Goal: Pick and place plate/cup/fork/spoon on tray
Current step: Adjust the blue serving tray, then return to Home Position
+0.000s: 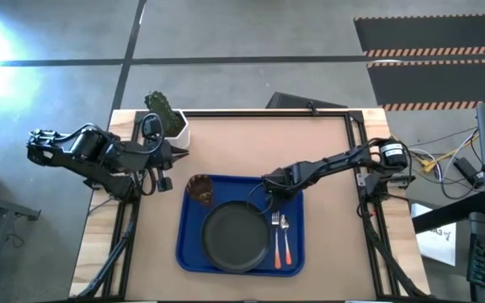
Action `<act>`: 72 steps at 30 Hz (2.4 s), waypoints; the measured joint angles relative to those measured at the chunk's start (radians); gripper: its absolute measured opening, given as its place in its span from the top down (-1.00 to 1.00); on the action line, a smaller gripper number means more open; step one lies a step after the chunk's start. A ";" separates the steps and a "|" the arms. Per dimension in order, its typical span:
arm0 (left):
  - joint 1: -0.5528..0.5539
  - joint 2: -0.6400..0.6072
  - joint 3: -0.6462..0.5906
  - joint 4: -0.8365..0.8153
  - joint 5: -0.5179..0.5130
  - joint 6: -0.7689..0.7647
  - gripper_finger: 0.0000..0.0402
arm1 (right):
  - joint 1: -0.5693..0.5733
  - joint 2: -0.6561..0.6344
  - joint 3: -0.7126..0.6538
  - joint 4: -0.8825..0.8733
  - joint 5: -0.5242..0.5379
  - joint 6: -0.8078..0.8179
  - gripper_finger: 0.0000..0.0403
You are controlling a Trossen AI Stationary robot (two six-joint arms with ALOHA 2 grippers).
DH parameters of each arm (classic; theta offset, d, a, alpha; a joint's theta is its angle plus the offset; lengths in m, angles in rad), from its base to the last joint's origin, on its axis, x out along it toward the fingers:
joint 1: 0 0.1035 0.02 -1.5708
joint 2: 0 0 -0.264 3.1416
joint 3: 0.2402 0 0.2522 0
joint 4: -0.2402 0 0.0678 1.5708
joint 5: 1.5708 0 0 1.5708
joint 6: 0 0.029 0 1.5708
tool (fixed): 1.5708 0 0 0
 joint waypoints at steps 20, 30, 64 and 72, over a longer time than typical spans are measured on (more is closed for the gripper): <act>0.000 -0.003 0.000 -0.001 0.009 0.001 0.97 | -0.100 0.003 -0.004 -0.034 0.023 -0.185 0.96; 0.000 -0.007 0.000 -0.002 0.009 0.001 0.97 | -0.151 0.004 -0.005 -0.041 0.025 -0.225 0.96; 0.000 -0.016 0.000 -0.024 0.011 0.002 0.97 | -0.158 -0.074 0.030 -0.125 0.068 -0.203 0.96; 0.000 -0.024 0.000 -0.032 0.011 0.005 0.97 | -0.155 -0.164 0.160 -0.107 0.103 -0.230 0.96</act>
